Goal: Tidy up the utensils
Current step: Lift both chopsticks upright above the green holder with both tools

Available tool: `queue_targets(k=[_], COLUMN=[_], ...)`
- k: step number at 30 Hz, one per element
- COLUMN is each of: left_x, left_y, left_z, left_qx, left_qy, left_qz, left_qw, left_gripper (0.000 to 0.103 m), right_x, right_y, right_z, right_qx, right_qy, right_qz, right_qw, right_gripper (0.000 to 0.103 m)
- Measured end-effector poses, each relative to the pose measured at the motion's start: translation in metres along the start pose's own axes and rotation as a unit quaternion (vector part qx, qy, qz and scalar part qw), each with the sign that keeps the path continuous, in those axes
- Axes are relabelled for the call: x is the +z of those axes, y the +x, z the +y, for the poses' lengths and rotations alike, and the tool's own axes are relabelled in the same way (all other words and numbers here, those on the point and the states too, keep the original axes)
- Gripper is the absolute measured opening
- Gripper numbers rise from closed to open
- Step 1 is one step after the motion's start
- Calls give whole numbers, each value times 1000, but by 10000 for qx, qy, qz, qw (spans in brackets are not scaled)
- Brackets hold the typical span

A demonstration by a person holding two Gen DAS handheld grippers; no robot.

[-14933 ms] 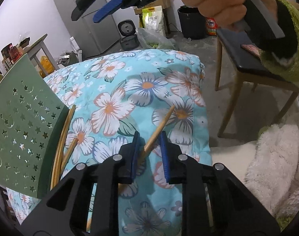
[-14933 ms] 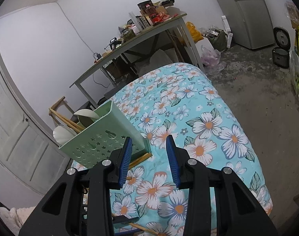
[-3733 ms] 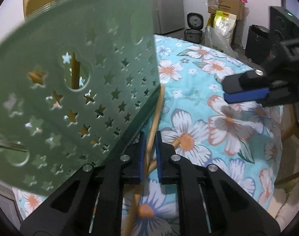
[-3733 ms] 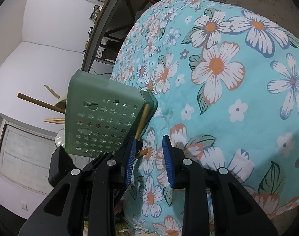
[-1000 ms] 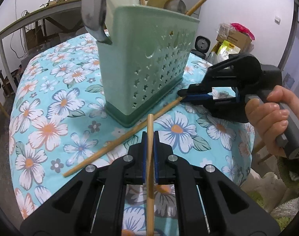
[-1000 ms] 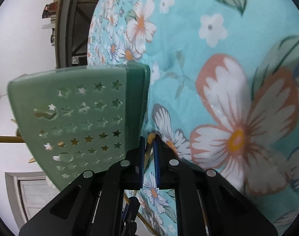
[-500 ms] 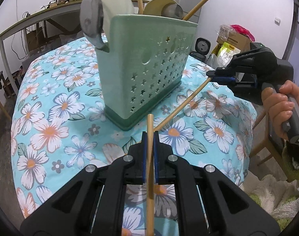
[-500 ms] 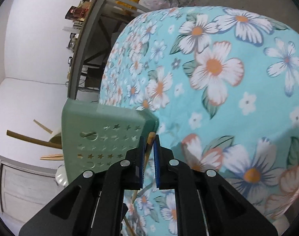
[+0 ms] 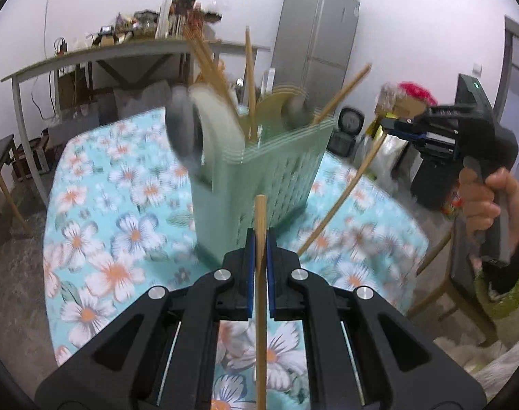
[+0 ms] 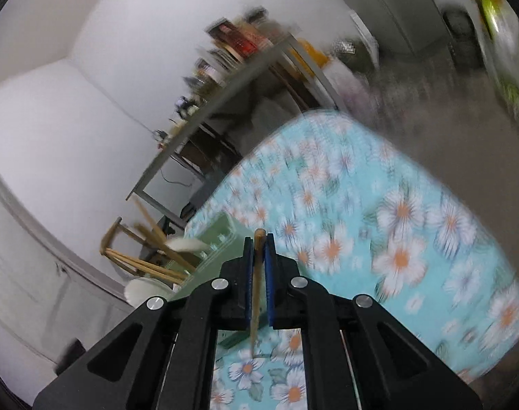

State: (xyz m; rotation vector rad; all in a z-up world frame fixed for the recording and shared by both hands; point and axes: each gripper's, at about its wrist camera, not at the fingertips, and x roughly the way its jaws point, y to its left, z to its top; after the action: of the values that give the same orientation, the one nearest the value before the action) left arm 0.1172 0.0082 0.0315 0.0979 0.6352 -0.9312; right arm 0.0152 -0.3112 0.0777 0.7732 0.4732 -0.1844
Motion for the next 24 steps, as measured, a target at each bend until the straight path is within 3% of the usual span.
queue_targets(k=[5,14,24], left_x=[30,80,96], left_y=[-27,-60,-54], left_z=[-7,-16,-29], left_qx=[-192,-539,-585], left_qy=[-50,-220,-170], left_qz=[-506,-1274,-1385], left_qw=[9985,9901,9885], left_gripper=[5,5,5], right_x=[20,56,94], right_y=[-33,-73,-89], right_z=[31,66,96], right_qx=[-157,-4,303], right_qy=[-867,-1507,-1911], right_qz=[-523,-1346,-1969], right_qw=[9947,9794,9611], right_gripper=[6,6,6])
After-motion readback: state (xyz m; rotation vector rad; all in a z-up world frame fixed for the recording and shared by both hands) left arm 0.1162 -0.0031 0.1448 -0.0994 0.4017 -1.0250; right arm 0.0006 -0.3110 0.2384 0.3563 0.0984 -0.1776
